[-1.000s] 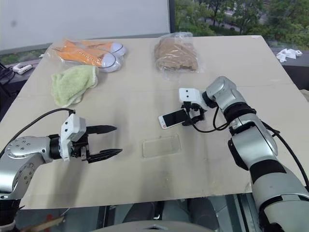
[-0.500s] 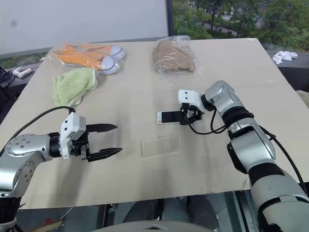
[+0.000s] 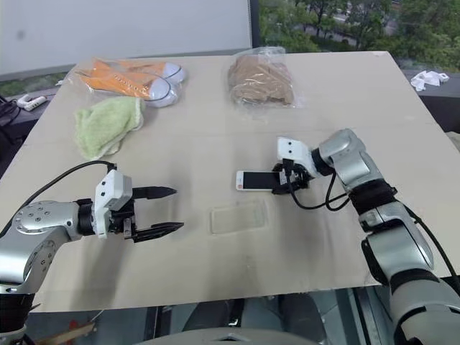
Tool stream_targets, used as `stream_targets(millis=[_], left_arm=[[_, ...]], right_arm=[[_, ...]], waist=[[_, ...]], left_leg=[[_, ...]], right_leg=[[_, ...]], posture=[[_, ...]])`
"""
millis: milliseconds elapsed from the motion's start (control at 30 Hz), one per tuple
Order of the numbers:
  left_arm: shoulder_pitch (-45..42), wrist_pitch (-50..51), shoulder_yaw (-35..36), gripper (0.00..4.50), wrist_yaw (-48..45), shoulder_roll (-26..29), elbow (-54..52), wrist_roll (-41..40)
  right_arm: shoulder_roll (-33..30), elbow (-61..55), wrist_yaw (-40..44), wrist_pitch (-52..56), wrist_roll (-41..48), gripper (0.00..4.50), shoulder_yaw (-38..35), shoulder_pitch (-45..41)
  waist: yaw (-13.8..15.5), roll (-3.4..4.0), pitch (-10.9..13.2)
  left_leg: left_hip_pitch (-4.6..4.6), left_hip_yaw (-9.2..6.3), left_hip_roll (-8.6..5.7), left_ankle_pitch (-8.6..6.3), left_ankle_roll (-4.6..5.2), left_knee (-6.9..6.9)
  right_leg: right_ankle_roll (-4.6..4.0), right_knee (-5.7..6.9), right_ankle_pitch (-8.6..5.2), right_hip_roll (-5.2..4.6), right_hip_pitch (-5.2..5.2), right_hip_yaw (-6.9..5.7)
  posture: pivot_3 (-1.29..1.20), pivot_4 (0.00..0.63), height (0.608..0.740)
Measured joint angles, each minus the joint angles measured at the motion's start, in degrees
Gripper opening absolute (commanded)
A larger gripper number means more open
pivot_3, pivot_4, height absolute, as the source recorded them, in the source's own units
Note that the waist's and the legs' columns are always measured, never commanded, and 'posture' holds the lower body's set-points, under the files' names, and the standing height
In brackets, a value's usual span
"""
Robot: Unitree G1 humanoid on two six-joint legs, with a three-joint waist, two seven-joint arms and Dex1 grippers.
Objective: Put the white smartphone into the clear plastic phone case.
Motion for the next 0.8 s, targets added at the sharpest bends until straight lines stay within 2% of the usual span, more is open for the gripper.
stream_targets(millis=[267,533,800], left_arm=[[-0.84,-0.7,-0.44,4.5,0.45,-0.69,0.68,0.06],[-2.41,-1.01,-0.93,4.5,1.2,-1.72,0.91,0.56],[-6.59,-0.87,-5.62,4.5,2.61,-4.86,0.94,1.03]], right_arm=[[-7.75,-29.92,0.51,13.15,4.48,2.8,1.19,9.34],[-14.28,-39.08,-4.34,17.01,-0.92,2.8,6.42,11.71],[-14.91,-43.25,-6.78,21.37,-5.1,2.8,11.64,10.47]], waist=[[0.14,0.02,0.02],[0.81,0.0,0.01],[1.27,-0.02,0.0]], left_leg=[[0.01,0.05,0.02,0.0,0.0,0.03],[0.02,0.04,0.02,0.0,0.01,0.08],[0.02,0.05,0.02,0.0,0.01,0.16]], right_leg=[[0.0,0.01,0.0,0.0,0.01,0.02],[0.0,-0.01,0.0,0.0,0.03,0.0],[0.0,0.02,0.0,0.01,0.06,-0.01]], posture=[[0.0,0.15,0.74],[0.0,0.15,0.74],[0.0,0.15,0.74]])
